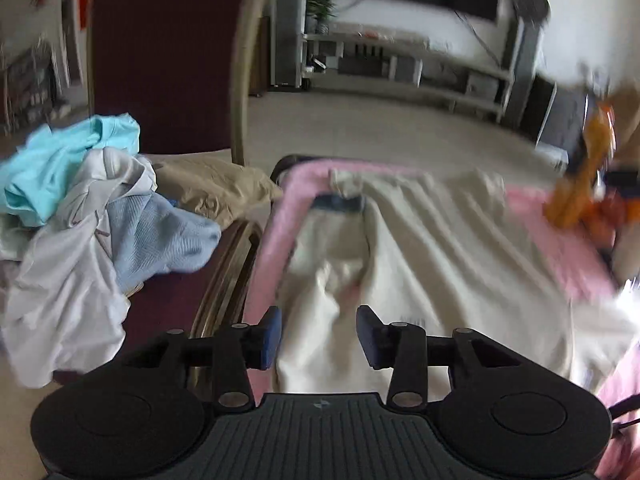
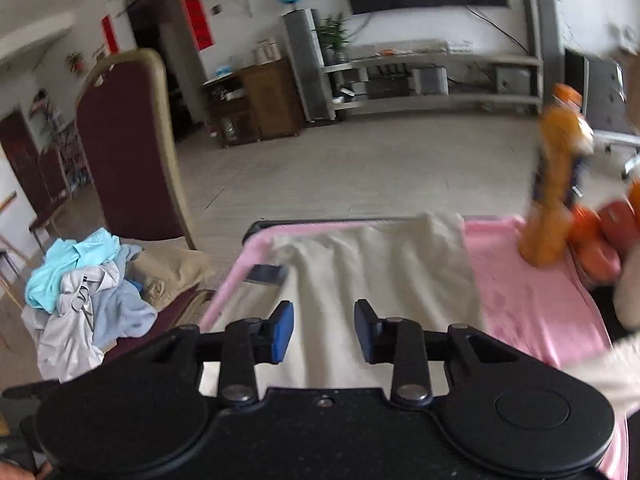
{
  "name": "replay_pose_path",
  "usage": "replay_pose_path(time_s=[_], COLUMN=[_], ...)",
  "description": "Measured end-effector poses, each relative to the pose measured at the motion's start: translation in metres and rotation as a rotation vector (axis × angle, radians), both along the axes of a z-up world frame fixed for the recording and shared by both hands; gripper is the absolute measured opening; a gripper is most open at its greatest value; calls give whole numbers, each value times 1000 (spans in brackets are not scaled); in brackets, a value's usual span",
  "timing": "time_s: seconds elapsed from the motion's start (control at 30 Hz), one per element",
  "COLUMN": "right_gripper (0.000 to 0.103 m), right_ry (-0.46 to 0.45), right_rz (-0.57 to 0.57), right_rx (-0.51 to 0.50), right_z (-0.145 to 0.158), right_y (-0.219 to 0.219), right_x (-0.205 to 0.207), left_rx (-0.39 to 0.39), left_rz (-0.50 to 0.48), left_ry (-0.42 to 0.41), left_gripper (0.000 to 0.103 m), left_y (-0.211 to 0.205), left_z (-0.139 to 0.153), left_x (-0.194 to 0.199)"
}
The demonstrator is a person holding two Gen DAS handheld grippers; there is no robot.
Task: Fold clothes
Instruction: 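Move the left tool to the other navy cuff and close on it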
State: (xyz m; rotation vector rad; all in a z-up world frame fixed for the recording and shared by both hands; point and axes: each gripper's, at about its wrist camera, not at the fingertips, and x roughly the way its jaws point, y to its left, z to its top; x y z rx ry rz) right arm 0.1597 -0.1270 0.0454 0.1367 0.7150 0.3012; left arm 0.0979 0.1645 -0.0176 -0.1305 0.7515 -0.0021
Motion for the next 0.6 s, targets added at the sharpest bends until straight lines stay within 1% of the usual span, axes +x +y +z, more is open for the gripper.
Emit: replay_pose_path(time_s=[0.1,0.17,0.23,0.3,0.33,0.4,0.43,0.57,0.6], right_gripper=[34,37,38,38,39,41,43,47,47], right_ry=[-24,-35,-29,-19,-14,-5,-2,-6,-10], right_rz=[11,-8,-44,-71,-83,-104,-113,-151,-155], right_rx=[2,30,72,102,114,133,143,180,181], right_z=[-2,-11,-23,-36,-41,-49,-51,-60,-62], right_y=[30,36,35,29,25,14,10,-3,-4], right_x=[16,23,27,30,31,28,28,28,27], left_rx=[-83,-110,-131,-172,-194,-235,-235,-131,-125], left_rz=[-41,-64,-73,-74,-75,-80,-83,-61,-57], left_ry=[-12,-21,-3,31,49,85,101,124,128], left_gripper=[40,40,37,33,29,27,27,32,32], left_y=[21,28,30,32,33,35,33,24,24], left_z=[-6,-17,-33,-56,-67,-90,-98,-117,-122], left_x=[53,93,133,168,184,215,227,260,266])
